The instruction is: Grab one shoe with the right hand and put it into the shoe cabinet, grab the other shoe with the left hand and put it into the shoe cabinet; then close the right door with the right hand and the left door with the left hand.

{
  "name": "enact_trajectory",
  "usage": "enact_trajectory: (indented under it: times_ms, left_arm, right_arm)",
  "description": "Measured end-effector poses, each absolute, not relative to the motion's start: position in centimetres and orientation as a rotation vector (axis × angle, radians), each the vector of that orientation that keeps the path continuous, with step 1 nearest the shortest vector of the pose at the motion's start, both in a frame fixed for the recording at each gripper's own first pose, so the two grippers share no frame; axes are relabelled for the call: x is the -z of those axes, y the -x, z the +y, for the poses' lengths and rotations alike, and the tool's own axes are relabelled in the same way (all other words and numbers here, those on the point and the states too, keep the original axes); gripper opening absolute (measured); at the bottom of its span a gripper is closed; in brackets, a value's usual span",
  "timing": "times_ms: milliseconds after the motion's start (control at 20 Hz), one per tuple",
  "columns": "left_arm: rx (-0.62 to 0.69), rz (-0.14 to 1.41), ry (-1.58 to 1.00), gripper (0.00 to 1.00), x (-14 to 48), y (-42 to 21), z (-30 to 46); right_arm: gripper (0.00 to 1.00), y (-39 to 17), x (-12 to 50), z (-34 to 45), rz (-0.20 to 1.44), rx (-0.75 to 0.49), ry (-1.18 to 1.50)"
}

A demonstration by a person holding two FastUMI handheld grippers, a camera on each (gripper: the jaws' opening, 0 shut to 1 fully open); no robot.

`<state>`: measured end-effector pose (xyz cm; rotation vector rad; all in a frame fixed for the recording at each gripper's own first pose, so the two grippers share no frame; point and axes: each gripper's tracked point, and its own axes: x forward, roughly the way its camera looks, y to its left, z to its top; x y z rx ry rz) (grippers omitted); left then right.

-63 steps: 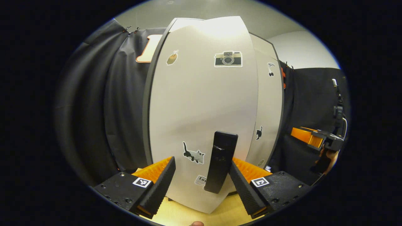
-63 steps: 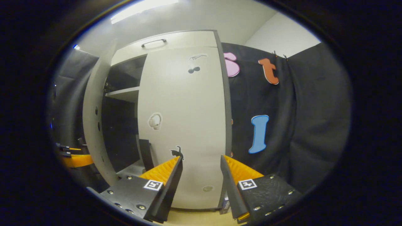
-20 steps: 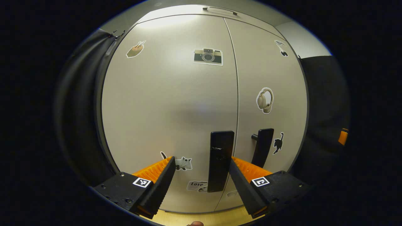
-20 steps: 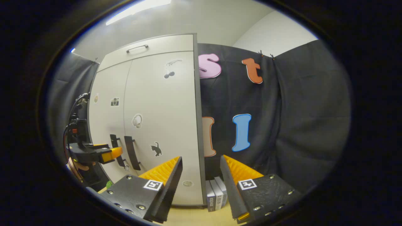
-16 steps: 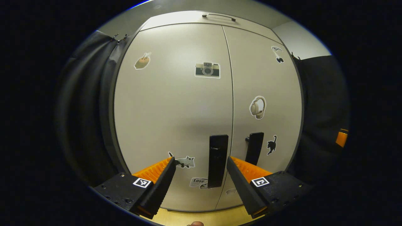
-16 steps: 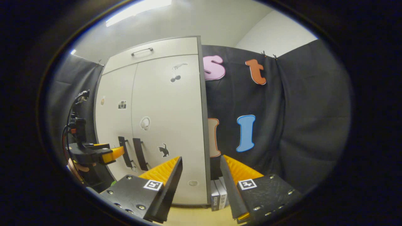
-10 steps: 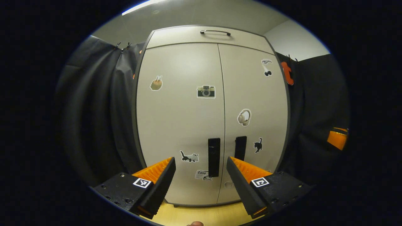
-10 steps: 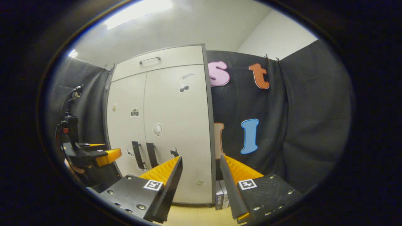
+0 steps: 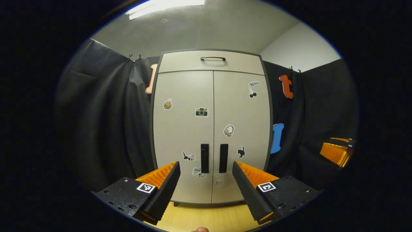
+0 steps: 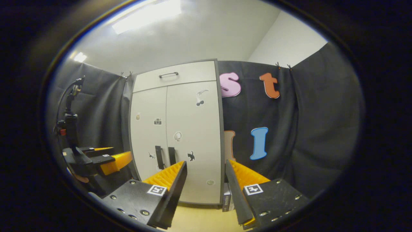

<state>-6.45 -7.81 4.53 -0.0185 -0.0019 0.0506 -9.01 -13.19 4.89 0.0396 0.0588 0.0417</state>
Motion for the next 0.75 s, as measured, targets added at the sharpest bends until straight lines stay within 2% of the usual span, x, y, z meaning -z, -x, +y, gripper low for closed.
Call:
enact_trajectory:
  times_ms: [750]
  left_arm:
    - [-0.081, -0.046, 0.018, 0.99, -6.3, 11.8, -14.4]
  right_arm:
    - [0.72, 14.2, -6.3, -17.9, 0.048, -0.107, -0.037]
